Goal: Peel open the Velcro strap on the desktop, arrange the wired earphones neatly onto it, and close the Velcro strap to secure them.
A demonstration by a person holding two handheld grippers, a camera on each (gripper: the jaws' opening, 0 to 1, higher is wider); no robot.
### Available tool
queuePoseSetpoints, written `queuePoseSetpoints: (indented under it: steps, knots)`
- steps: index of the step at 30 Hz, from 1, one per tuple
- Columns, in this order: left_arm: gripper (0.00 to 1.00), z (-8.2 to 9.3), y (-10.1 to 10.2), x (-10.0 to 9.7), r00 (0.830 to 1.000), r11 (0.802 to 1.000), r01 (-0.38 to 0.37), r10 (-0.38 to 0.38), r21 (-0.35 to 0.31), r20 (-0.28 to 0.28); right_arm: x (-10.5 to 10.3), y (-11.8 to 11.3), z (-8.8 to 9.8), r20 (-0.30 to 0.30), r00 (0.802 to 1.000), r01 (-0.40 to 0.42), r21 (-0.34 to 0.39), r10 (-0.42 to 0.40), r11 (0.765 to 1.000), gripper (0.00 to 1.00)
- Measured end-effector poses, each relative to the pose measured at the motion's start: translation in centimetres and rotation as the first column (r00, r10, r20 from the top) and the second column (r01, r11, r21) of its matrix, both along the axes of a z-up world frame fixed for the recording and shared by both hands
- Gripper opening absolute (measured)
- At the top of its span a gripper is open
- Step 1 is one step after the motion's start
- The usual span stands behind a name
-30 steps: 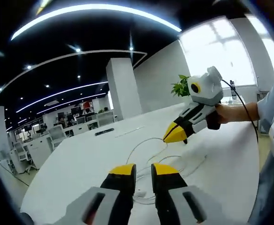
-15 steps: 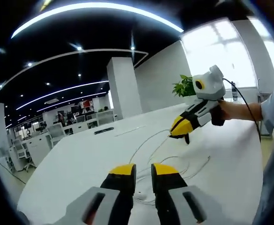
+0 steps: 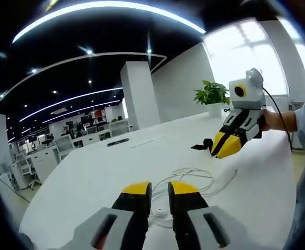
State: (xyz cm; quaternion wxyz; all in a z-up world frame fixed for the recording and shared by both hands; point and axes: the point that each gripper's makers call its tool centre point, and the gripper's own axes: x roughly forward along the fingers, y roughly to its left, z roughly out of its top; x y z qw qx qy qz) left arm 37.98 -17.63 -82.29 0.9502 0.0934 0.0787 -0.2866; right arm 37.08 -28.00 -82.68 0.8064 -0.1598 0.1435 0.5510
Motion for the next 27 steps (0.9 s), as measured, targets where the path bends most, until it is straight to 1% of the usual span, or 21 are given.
queuePoseSetpoints:
  steps: [5, 8, 10, 11, 13, 16, 20, 24, 27]
  knots:
    - [0.17, -0.4, 0.4, 0.0, 1.0, 1.0, -0.011, 0.011, 0.002, -0.009, -0.6, 0.5, -1.0, -0.008, 0.999, -0.04, -0.023, 0.039, 0.999, 0.09]
    - [0.17, -0.7, 0.6, 0.0, 1.0, 1.0, -0.015, 0.015, 0.006, -0.019, 0.1, 0.2, -1.7, 0.016, 0.999, -0.028, -0.064, 0.029, 0.998, 0.1]
    - [0.17, -0.8, 0.6, -0.1, 1.0, 1.0, -0.016, 0.016, 0.006, -0.022, 1.0, -0.4, -2.0, 0.017, 1.0, 0.0, -0.072, 0.001, 0.997, 0.1]
    - [0.17, -0.8, 0.6, -0.1, 1.0, 1.0, -0.015, 0.015, 0.004, -0.022, 1.3, -0.6, -2.1, 0.01, 1.0, 0.011, -0.068, -0.01, 0.998, 0.1]
    - [0.17, -0.7, 0.6, -0.1, 1.0, 1.0, -0.013, 0.013, 0.001, -0.019, 2.3, -1.2, -2.0, -0.017, 0.998, 0.052, -0.033, -0.052, 0.998, 0.1]
    - [0.17, -0.4, 0.2, -0.1, 1.0, 1.0, -0.004, 0.004, -0.006, -0.01, 3.3, -1.8, -2.0, -0.039, 0.996, 0.084, -0.008, -0.085, 0.996, 0.1]
    - [0.17, -0.3, -0.5, 0.1, 1.0, 1.0, 0.009, -0.009, -0.007, -0.005, 4.0, -1.8, -2.1, -0.119, 0.986, 0.124, 0.039, -0.118, 0.992, 0.1]
    - [0.17, -0.1, -0.9, 0.3, 1.0, 1.0, 0.015, -0.015, -0.02, 0.008, 4.4, -1.1, -1.9, -0.155, 0.981, 0.128, 0.07, -0.115, 0.989, 0.1]
    - [0.17, 0.2, -0.9, 0.2, 1.0, 1.0, 0.013, -0.012, -0.019, 0.029, 3.3, -0.1, -1.5, -0.185, 0.981, 0.082, 0.108, -0.061, 0.991, 0.1]
